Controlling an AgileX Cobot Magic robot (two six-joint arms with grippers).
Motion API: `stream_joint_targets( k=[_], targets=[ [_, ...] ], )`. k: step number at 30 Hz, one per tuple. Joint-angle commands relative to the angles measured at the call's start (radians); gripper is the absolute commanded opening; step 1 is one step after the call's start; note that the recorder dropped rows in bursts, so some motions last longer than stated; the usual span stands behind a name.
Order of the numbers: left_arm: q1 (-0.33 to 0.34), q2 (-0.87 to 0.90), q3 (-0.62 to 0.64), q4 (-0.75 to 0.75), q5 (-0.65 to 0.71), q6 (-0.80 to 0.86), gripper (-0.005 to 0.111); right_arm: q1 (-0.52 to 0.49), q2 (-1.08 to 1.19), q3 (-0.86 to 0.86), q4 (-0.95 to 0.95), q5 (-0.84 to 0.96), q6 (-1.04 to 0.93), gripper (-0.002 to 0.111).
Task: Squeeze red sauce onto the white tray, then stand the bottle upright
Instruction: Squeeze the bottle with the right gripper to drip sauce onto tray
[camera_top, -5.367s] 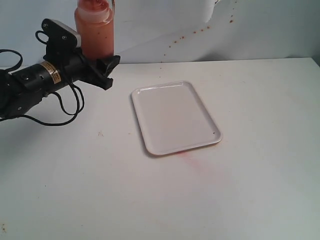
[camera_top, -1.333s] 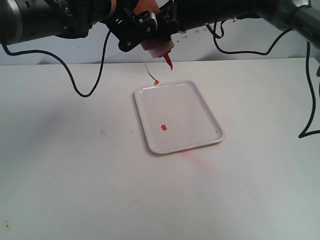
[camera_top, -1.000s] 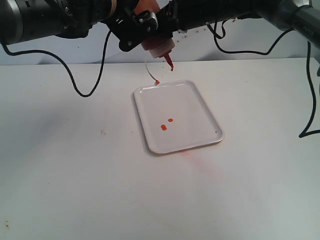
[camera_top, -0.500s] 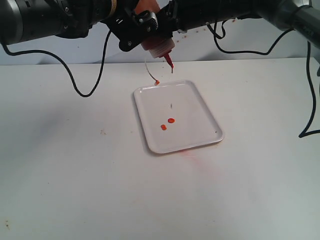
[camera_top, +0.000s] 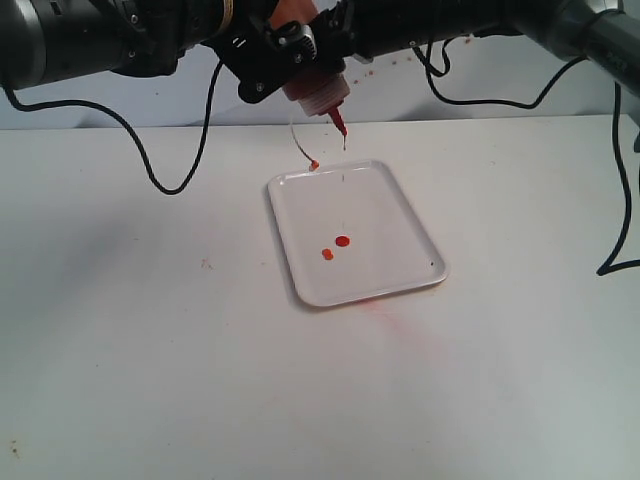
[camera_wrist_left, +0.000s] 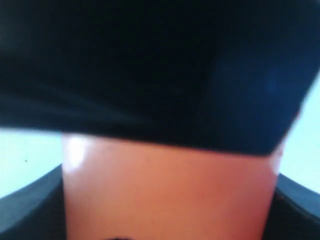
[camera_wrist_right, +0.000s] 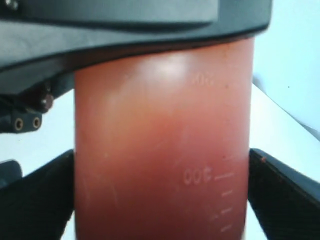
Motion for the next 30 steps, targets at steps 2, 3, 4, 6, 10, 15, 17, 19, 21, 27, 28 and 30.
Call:
stream_joint_targets(
  k=[2, 3, 4, 6, 10, 15, 17, 19, 21, 27, 28, 30],
  targets=[
    [-0.003, -0.016, -0.014, -0.005, 0.009, -0.012, 0.000, -0.002, -0.005, -0.006, 0.055, 0.000, 0.000, 0.086],
    [-0.003, -0.016, -0.014, -0.005, 0.009, -0.012, 0.000, -0.002, -0.005, -0.006, 0.062, 0.000, 0.000, 0.086],
    [-0.003, -0.016, -0.014, -0.005, 0.009, -0.012, 0.000, -0.002, -0.005, -0.006, 0.062, 0.000, 0.000, 0.086],
    [-0.003, -0.016, -0.014, -0.005, 0.009, -0.012, 0.000, -0.002, -0.005, -0.006, 0.062, 0.000, 0.000, 0.086],
    [-0.003, -0.016, -0.014, -0.005, 0.009, -0.012, 0.000, -0.002, -0.005, -0.006, 0.062, 0.003, 0.002, 0.086],
    [-0.003, -0.016, -0.014, -0.005, 0.009, -0.012, 0.000, -0.002, -0.005, -0.006, 0.024, -0.004, 0.000, 0.049],
    [-0.003, -0.016, -0.014, -0.005, 0.009, -0.012, 0.000, -0.002, -0.005, -0.006, 0.008, -0.031, 0.004, 0.003],
    [-0.003, -0.016, -0.014, -0.005, 0.009, -0.012, 0.000, -0.002, -0.005, -0.006, 0.010, -0.043, 0.010, 0.001],
    [-0.003, -0.016, -0.014, -0.005, 0.009, -0.012, 0.000, -0.002, -0.005, -0.006, 0.014, -0.045, 0.010, 0.001],
    [-0.003, -0.016, -0.014, -0.005, 0.009, -0.012, 0.000, -0.002, -0.005, -0.006, 0.017, -0.049, 0.010, 0.001],
    [-0.003, -0.016, -0.014, -0.005, 0.009, -0.012, 0.000, -0.002, -0.005, -0.006, 0.017, -0.049, 0.010, 0.001],
    [-0.003, -0.016, -0.014, -0.005, 0.009, -0.012, 0.000, -0.002, -0.005, -0.006, 0.017, -0.049, 0.010, 0.002]
  ],
)
